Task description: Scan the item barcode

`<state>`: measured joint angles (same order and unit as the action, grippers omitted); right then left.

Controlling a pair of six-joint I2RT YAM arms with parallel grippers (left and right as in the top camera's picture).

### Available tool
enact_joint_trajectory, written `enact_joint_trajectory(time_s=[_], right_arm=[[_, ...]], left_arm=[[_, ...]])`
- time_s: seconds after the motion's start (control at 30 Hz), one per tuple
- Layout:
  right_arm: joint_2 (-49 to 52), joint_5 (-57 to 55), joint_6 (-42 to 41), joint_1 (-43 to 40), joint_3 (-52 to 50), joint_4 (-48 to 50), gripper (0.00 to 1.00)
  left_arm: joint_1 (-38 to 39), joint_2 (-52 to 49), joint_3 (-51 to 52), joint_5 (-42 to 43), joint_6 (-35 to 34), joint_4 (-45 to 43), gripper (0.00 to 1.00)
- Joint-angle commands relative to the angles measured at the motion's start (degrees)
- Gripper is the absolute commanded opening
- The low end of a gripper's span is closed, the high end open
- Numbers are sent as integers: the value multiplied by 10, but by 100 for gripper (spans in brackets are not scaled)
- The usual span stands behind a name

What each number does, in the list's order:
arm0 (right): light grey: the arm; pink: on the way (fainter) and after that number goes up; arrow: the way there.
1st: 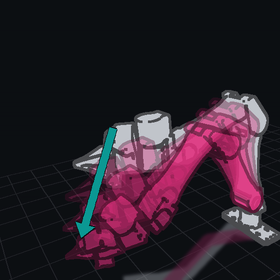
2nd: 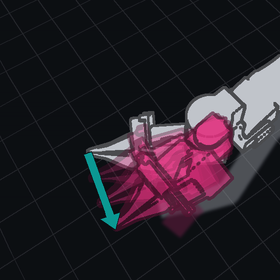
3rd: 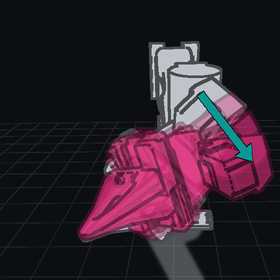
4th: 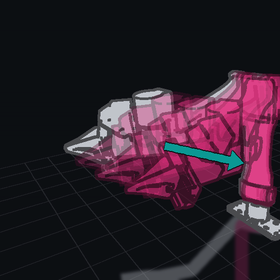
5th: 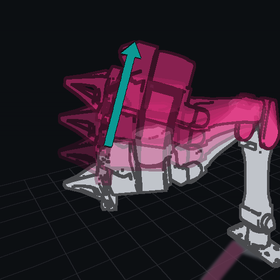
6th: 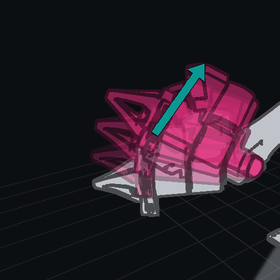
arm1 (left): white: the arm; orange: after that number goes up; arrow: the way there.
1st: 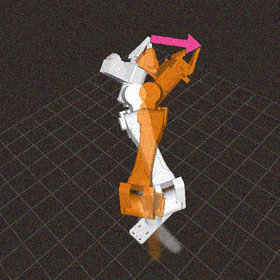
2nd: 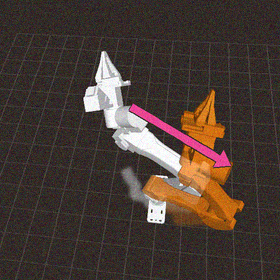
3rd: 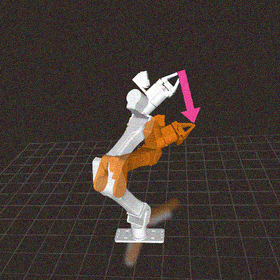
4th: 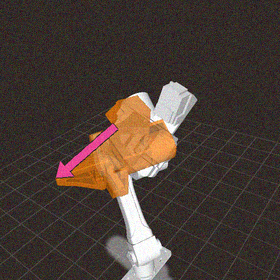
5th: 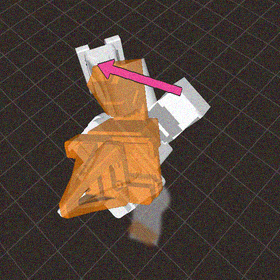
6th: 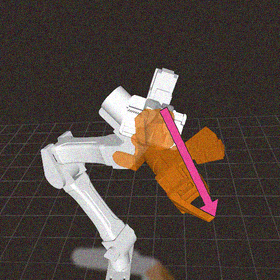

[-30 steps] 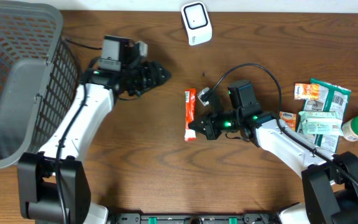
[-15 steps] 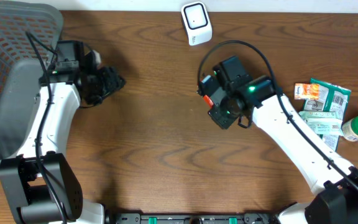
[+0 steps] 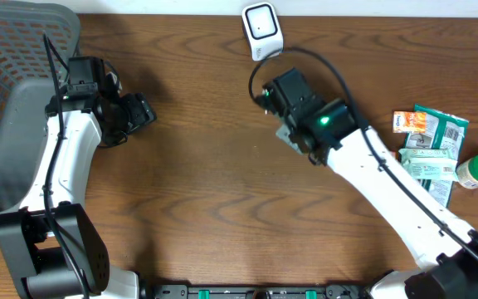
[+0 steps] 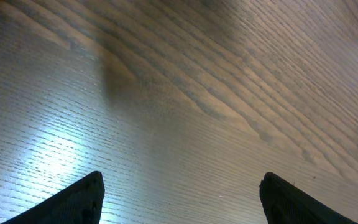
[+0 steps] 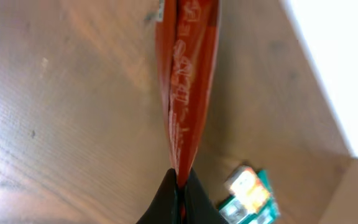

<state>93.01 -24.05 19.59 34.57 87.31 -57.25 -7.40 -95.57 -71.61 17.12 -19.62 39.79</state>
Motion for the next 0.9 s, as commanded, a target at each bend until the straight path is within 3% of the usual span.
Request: enact_joint_trajectory(time_s=[0.0, 0.2, 0.37, 0.7, 0.87], right_arm=[[3, -22, 14, -9, 102, -28, 1], [64, -16, 48, -20, 302, -102, 1], [133, -16, 89, -20, 410, -131, 1], [246, -17, 162, -44, 419, -19, 1], [295, -13, 160, -70, 419, 60, 1]], left_arm=[[-8, 2, 1, -18, -3, 1, 81], [-8, 2, 1, -18, -3, 1, 82], [-8, 2, 1, -18, -3, 0, 82], [-8, 2, 1, -18, -3, 1, 82], [-8, 2, 1, -18, -3, 1, 82]])
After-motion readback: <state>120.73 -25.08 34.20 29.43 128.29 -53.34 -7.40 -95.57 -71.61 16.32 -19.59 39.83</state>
